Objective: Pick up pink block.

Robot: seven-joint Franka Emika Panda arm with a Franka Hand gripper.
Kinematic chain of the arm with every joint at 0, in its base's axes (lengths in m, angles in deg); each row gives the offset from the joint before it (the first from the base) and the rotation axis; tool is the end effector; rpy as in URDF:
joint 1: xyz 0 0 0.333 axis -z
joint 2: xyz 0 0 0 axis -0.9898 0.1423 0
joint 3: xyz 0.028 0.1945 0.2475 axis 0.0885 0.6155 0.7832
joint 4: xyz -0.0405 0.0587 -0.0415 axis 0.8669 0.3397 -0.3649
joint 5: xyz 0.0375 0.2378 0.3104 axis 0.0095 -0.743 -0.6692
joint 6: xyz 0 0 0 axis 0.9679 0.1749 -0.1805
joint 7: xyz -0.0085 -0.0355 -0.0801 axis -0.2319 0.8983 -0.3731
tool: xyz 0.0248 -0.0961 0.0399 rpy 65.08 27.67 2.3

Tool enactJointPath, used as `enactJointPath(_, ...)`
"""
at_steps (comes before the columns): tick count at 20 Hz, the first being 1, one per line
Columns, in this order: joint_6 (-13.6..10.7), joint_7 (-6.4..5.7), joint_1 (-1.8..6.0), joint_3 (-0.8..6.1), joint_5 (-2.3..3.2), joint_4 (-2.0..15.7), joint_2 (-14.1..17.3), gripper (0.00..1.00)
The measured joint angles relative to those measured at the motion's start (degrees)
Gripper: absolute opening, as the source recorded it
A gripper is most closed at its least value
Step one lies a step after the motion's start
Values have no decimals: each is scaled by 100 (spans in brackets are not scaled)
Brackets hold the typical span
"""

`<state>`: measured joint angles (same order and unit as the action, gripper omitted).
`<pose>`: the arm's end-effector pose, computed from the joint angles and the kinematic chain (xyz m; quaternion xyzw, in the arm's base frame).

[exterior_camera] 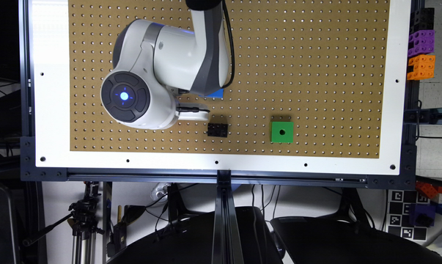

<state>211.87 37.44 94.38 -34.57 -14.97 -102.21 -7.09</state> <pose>0.6030 -0.1197 0.1892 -0.9243 0.3813 -0.0148 0.0073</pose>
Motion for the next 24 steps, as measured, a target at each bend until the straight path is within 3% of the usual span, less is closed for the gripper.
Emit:
enactJointPath(4, -111, 0, 0, 0, 0, -2, -126, 0)
enactJointPath(16, -1057, 0, 0, 0, 0, -6, -1053, 0)
enactJointPath(24, -1120, 0, 0, 0, 0, -18, -1112, 0)
